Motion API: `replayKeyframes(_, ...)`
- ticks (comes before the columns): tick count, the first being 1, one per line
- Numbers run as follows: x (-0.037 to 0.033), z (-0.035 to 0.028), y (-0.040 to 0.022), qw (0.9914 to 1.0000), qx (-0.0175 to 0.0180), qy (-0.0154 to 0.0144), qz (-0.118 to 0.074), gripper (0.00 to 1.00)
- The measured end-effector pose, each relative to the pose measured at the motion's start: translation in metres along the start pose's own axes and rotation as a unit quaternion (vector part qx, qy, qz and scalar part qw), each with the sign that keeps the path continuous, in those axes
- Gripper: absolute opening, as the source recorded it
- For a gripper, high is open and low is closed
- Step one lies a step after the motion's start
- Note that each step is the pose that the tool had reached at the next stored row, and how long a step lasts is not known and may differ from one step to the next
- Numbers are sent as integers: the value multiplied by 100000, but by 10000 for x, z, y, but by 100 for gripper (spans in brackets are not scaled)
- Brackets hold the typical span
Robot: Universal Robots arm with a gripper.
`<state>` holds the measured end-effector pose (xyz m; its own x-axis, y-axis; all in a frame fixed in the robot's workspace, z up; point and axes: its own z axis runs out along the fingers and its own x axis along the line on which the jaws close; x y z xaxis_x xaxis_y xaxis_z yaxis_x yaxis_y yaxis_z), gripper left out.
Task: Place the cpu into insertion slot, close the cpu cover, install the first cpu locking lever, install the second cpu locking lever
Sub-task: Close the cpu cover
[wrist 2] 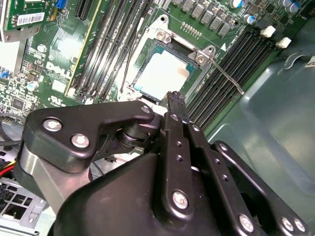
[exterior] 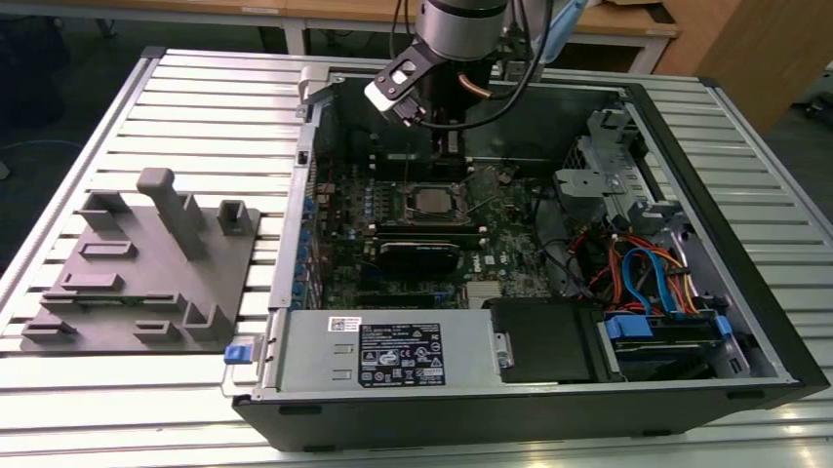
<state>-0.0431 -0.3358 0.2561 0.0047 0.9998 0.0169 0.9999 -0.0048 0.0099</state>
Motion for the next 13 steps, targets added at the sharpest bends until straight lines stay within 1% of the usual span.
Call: replayKeyframes(13,1,-51,0,100000,2,-1,0,10)
